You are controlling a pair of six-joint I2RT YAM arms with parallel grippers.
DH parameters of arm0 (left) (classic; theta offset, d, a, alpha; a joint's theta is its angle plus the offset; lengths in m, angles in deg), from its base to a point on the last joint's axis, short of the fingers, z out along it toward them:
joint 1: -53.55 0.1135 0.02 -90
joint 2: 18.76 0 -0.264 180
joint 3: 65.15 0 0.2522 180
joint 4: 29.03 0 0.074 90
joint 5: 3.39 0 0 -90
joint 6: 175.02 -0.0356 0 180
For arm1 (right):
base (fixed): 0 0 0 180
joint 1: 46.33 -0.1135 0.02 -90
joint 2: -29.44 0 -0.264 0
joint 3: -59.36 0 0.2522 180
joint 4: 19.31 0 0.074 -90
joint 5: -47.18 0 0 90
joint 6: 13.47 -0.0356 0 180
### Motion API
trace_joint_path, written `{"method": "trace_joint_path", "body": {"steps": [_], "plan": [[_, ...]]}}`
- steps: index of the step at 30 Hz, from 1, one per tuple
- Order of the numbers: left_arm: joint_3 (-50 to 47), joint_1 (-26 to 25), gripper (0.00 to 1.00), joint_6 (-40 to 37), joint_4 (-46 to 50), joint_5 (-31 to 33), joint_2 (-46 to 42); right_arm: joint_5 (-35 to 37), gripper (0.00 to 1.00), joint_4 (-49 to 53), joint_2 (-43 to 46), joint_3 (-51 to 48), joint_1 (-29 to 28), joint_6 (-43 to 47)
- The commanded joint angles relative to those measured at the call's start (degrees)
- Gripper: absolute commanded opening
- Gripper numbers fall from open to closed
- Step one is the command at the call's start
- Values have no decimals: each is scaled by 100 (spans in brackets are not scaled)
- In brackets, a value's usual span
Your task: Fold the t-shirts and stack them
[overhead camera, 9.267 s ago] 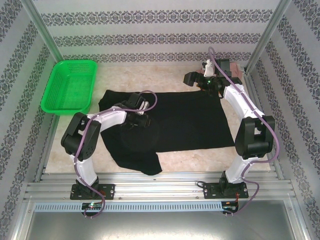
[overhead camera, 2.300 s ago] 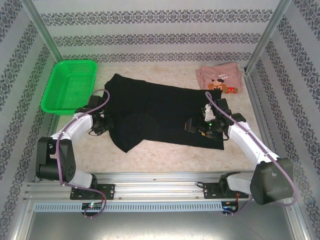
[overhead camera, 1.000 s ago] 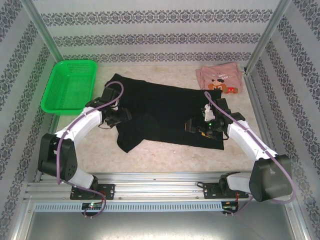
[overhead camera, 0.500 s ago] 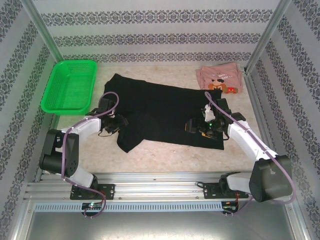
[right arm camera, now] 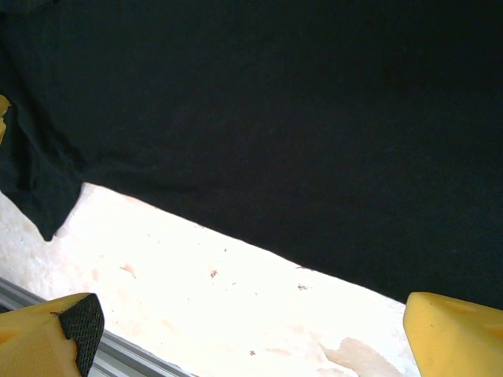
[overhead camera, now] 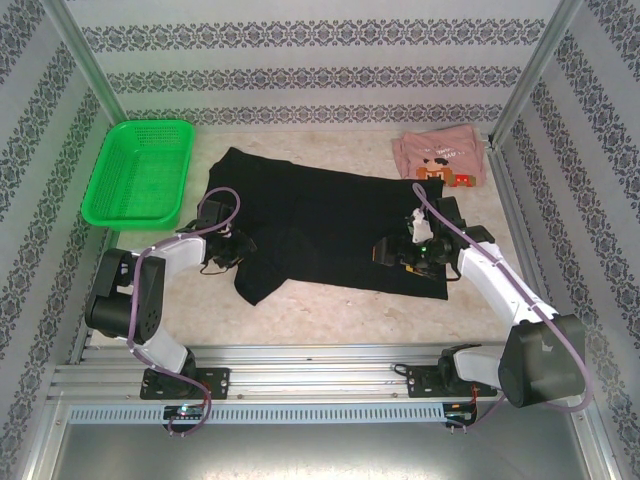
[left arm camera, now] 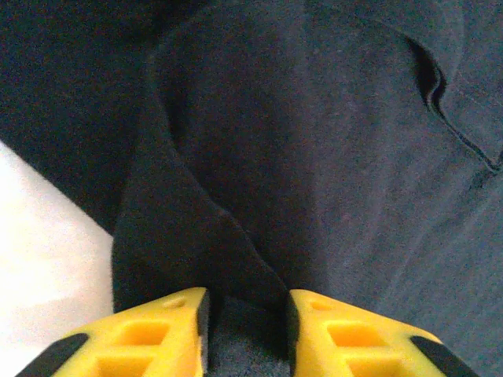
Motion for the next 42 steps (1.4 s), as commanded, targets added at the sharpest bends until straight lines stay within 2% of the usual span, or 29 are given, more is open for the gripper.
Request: {"method": "trace_joint_path", "body": {"steps": [1,4,11,15,22,25,30,34,42], "plan": [[-100,44,27,142,-368,-169,-72,39,98,141,110,-89,98,102],[-94,45,19,110,-305,-181,-115,32,98,141,173,-143,190,76],[123,45,10,-95,163,-109,-568,-28,98,133,304,-345,400,84],[188,45,2,-279,489,-69,-731,-5,98,106,315,-382,463,32],[265,54,2,-508,1101,202,-1074,204,98,186,221,-417,701,-216],[330,60,1,-660,1569,486,-1214,792,98,524,109,-349,956,-461],[334,86,2,-739,2471,1150,-1641,1326,98,851,119,-455,1628,-944],[237,124,2,-722,2906,1410,-2027,1747,98,939,241,-556,1926,-1083],[-5,203,2,-766,3532,1817,-2405,2015,97,783,143,-776,2381,-1197]]}}
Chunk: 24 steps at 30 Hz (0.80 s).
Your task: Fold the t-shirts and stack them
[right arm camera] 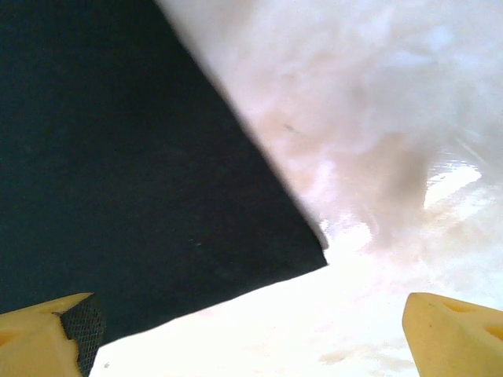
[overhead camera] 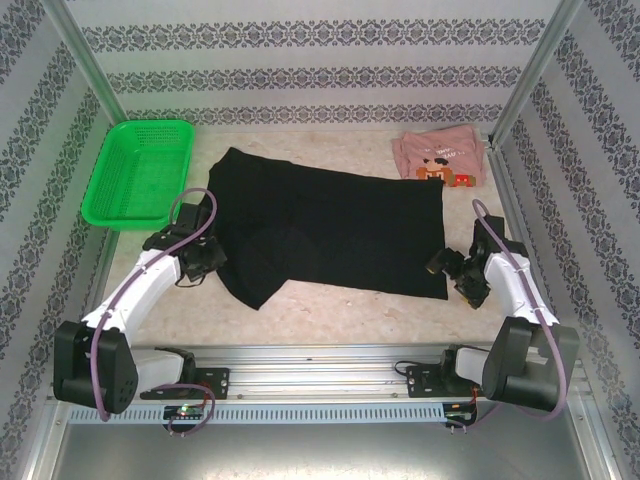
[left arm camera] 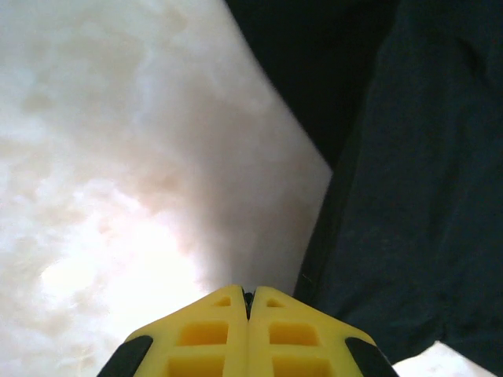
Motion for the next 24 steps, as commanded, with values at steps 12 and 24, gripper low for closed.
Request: {"method": "trace_joint_path", "body": {"steps": [12,24], "plan": [[-561,341,2,7,501,336,-347,503,93,28,-181,-146,447,-38],[-719,412,2,122,175,142,-355,-326,68,-451,-611,-381,416,-149]]}}
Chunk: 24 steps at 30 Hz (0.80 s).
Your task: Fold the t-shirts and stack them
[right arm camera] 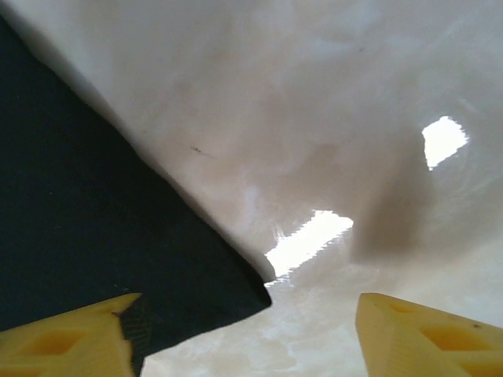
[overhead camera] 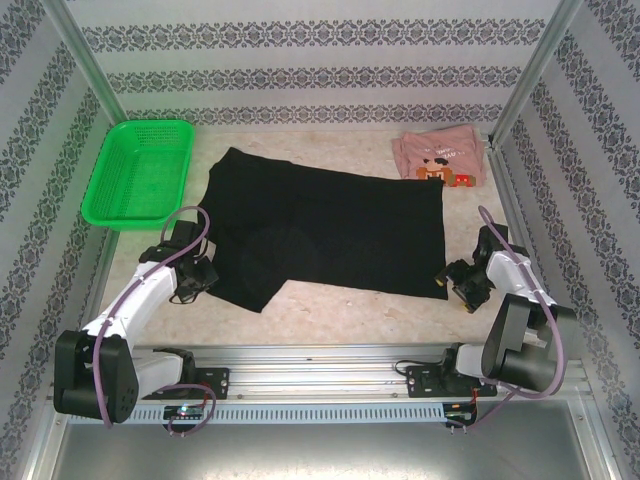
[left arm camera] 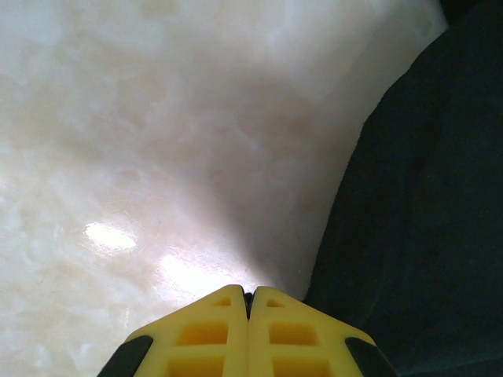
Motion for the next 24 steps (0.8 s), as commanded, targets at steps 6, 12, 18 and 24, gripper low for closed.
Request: {"method": "trace_joint_path", "body": {"steps": [6,12,18,24], "plan": [[-4,86,2,90,-179,-72,-59,-307,59,-329,-238,-234,4,-177],[-15,86,2,90,-238,-112,-64,-310,48,-725,-470,-316,4,-299],[-5,96,2,80,-257,-110,-59,-343,41,-1016,-693,-380,3,-417],[-20,98,2,37,-262,-115,-41,-694,38,-1543,-885,-431,4,-733]]}}
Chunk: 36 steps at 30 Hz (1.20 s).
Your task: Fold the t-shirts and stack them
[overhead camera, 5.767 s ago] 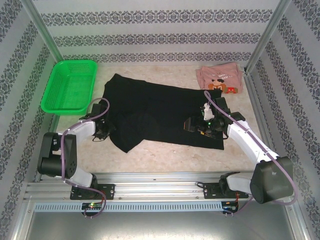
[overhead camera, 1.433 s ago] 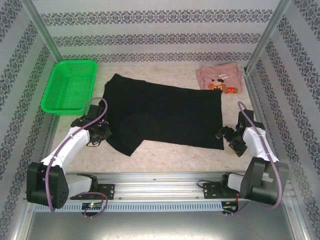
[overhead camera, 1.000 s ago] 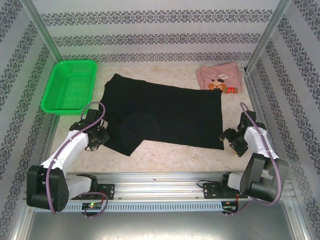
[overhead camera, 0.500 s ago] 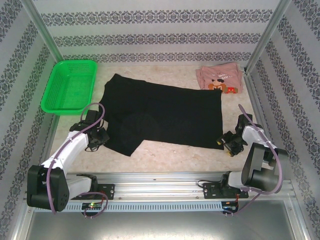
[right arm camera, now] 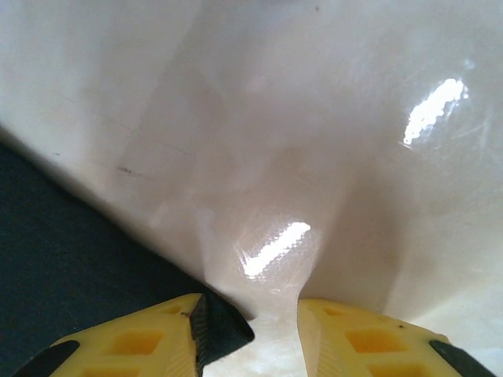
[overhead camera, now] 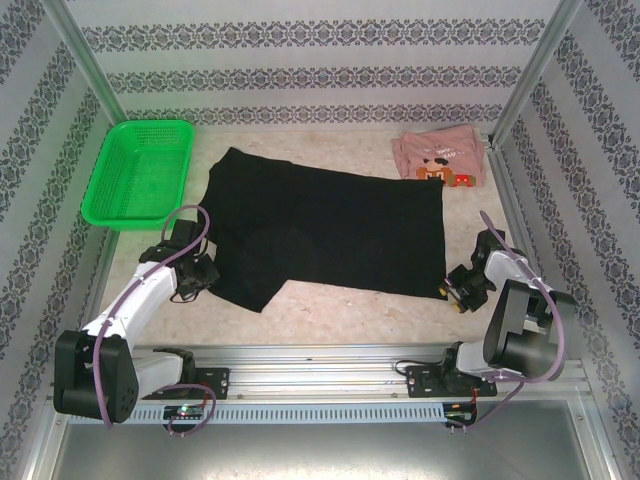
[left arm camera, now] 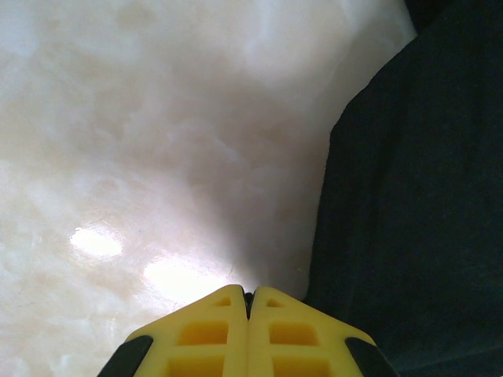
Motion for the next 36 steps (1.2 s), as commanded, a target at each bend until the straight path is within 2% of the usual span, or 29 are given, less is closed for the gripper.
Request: {"method": "trace_joint_path", "body": {"steps": [1,10,36], "plan": [[-14,95,2,7,-90,-19,-28,-715,37,-1217,-452,-194,-35,-261],[-51,130,2,-42,-102,-14,-45,-1004,37,-1001,-446,-13,-45,-381],[-142,236,2,-97,-238,-163,39,-1147,35,-498,-821,829,-281,-495]]}}
